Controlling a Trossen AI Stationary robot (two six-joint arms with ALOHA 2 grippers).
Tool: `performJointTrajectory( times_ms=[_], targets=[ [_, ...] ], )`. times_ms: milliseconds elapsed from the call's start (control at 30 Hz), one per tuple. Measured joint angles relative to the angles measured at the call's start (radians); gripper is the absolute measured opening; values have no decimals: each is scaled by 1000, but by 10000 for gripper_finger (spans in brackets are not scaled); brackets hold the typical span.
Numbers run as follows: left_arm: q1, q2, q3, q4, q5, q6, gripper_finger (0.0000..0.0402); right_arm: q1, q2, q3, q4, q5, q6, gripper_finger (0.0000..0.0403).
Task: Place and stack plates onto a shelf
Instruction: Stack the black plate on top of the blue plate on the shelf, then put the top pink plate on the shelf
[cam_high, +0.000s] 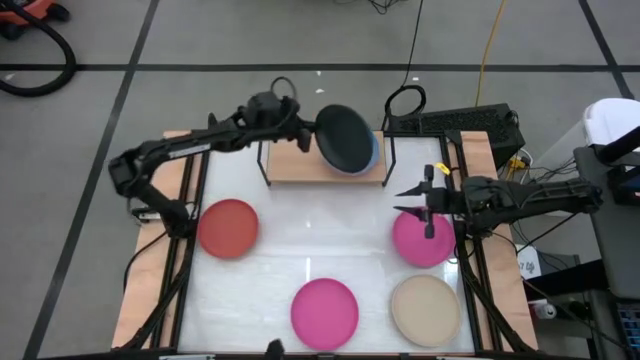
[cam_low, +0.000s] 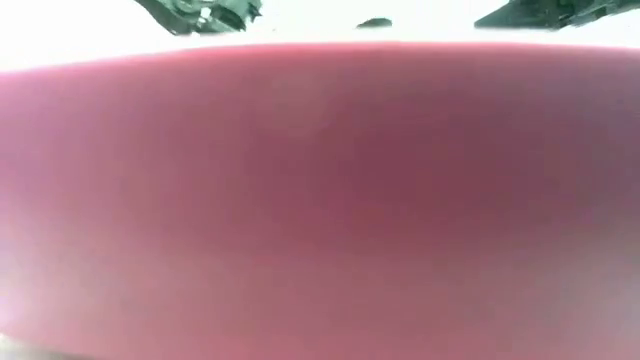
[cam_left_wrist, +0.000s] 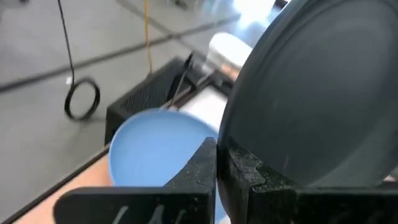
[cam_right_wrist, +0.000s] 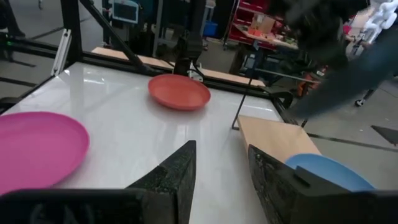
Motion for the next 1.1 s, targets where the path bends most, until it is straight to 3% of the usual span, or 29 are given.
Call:
performJointTrajectory(
  times_ms=[267, 433, 833, 1100],
  targets=[
    [19, 239, 236, -250, -2, 41, 10, 0, -25, -2, -3, 0, 0, 128],
    [34, 313, 285, -247, -13, 43, 28, 0, -27, -3, -7, 0, 0, 128],
    [46, 327, 287, -232, -90, 65, 109, 0, -27, -3, -19, 0, -7, 128],
    [44, 225, 287, -284, -114, 139, 119, 0, -27, -3, -21, 0, -4, 128]
  ],
)
